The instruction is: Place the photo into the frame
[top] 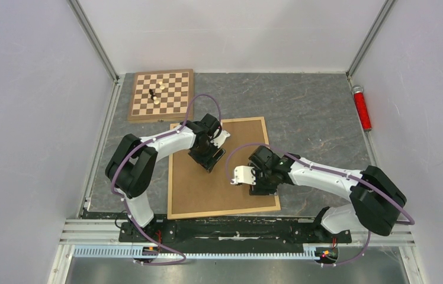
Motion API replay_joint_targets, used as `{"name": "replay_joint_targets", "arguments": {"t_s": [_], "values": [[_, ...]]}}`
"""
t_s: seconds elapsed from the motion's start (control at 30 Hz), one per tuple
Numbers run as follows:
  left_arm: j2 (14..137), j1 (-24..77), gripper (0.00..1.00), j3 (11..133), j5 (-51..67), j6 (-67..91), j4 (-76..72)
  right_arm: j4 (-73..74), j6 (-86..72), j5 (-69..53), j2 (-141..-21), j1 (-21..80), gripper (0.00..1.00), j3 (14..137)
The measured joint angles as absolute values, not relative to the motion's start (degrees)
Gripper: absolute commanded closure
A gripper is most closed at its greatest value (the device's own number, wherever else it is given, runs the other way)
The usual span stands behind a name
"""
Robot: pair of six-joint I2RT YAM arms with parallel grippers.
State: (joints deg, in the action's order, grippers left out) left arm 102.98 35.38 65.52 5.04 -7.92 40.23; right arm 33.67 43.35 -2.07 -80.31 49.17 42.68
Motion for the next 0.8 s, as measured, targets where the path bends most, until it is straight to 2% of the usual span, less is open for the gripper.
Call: {"name": "replay_joint_targets", "arguments": {"t_s": [0.33,0.8], "values": [[103.0,35.4,0.30,65.6,5.1,-7.9,40.4,29.1,42.4,-12.1,-77.6,54.1,0.32,42.4],[103.0,35.3,0.30,65.7,5.1,-7.9,40.4,23.3,42.7,-12.6,-76.5,58.5,0.41,37.3]]}}
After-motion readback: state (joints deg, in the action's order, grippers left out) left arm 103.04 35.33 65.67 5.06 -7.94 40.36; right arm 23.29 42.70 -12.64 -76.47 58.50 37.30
